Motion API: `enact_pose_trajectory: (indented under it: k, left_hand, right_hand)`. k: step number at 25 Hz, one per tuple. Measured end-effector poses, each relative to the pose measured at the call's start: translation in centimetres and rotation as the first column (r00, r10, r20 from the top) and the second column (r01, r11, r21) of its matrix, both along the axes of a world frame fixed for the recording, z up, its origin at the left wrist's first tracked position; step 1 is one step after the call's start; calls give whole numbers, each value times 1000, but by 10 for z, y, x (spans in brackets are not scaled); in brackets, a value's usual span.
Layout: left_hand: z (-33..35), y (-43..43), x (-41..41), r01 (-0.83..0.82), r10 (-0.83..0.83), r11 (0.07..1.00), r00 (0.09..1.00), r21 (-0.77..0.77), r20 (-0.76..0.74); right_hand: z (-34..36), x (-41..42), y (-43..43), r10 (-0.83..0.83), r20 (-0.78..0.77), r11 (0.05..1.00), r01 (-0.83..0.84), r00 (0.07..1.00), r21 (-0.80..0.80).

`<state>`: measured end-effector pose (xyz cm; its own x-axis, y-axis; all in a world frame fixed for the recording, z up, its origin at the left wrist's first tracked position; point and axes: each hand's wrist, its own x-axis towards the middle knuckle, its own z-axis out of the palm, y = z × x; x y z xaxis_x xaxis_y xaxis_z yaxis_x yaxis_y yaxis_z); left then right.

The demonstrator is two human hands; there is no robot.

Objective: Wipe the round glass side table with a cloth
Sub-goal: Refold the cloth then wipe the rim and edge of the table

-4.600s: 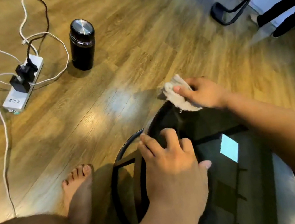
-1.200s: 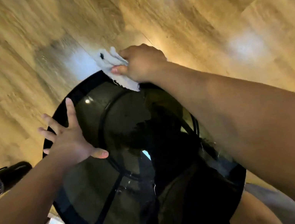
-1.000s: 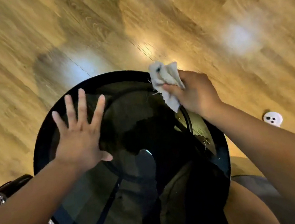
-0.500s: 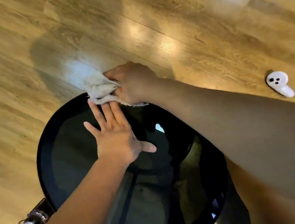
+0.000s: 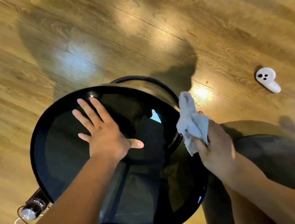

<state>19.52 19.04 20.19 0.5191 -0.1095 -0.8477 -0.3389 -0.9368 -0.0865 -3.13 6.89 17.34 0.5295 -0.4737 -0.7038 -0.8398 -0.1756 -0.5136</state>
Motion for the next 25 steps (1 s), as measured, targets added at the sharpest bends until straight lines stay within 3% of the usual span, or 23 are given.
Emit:
enact_pose_trajectory:
  k: [2, 6, 9, 11, 13, 16, 18, 20, 23, 25]
  left_hand:
    - [1, -1, -1, -7, 7, 1000, 1000, 7, -1]
    - [-3, 1, -1, -31, 31, 999, 1000, -17, -1]
    - [-4, 3, -3, -5, 6, 1000, 1000, -23, 15]
    - [-3, 3, -4, 1, -1, 1000, 999, -12, 36]
    - [-3, 5, -5, 10, -9, 1000, 998, -9, 55]
    - [-4, 6, -5, 17, -15, 999, 998, -28, 63]
    - [-4, 7, -6, 24, -21, 999, 997, -37, 78]
    - [-7, 7, -6, 18, -13, 999, 995, -44, 97]
    - [-11, 14, -6, 14, 2, 992, 992, -129, 128]
    - [-13, 19, -6, 10, 19, 979, 989, -203, 145]
  right_hand:
    - [5, -13, 5, 17, -3, 1000, -17, 1000, -12]
    - [-4, 78, -31, 218, 190, 966, -184, 957, -181]
    - [-21, 174, -27, 451, 250, 879, -377, 857, -293]
    - [-24, 229, -12, 623, 243, 780, -565, 744, -268]
    - [-28, 256, -7, 667, 278, 745, -629, 692, -221]
    - [-32, 209, -19, 519, 368, 855, -471, 771, -218]
    - [-28, 142, -29, 273, 380, 962, -241, 884, -129]
    - [-16, 72, -30, 63, 300, 998, -62, 952, -12]
    - [-4, 20, -26, -23, 208, 998, 10, 978, 64]
    - [-10, 35, -31, 22, 202, 998, -32, 979, 45]
